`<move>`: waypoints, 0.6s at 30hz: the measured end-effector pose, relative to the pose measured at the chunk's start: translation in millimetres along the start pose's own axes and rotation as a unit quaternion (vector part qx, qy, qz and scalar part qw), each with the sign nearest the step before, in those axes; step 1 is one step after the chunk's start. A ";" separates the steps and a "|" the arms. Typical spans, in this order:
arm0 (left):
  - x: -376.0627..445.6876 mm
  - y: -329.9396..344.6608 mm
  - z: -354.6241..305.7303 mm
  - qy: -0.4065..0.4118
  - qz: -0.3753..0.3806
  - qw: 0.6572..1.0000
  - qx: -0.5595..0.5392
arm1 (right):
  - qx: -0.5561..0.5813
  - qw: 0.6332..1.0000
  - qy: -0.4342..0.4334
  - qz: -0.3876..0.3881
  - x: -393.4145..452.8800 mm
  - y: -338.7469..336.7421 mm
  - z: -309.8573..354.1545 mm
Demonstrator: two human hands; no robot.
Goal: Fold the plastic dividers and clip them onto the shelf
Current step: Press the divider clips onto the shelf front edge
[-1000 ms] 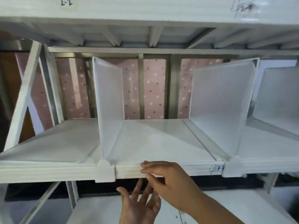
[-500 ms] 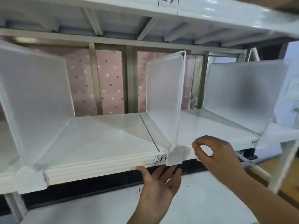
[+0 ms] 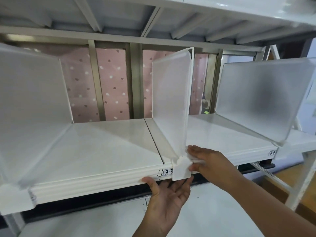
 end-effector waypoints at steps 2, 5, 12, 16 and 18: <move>3.8 -2.2 -0.3 0.005 0.001 1.000 0.011 | 0.017 1.000 0.003 -0.009 -0.4 4.0 -5.0; 9.7 -7.4 2.0 0.017 0.005 1.000 0.022 | -0.008 0.999 -0.012 -0.034 -1.0 4.5 -5.5; 11.1 -4.3 1.9 0.027 0.044 0.998 0.025 | -0.034 0.997 -0.026 -0.064 -8.0 2.8 7.8; 8.7 -4.1 -1.6 0.021 0.047 0.999 0.014 | -0.064 0.994 -0.027 -0.083 -15.6 1.6 19.7; 7.3 -3.1 -2.7 0.018 0.053 0.998 0.006 | -0.080 0.993 -0.019 -0.088 -18.7 1.9 24.3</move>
Point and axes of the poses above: each hand's wrist, its own x-axis towards the middle knuckle, its own y-axis out of the palm, z = x × y, the point moved 4 cm from there along x, towards the middle knuckle, and after that the axes turned 2 degrees about z, right-handed, at the moved point
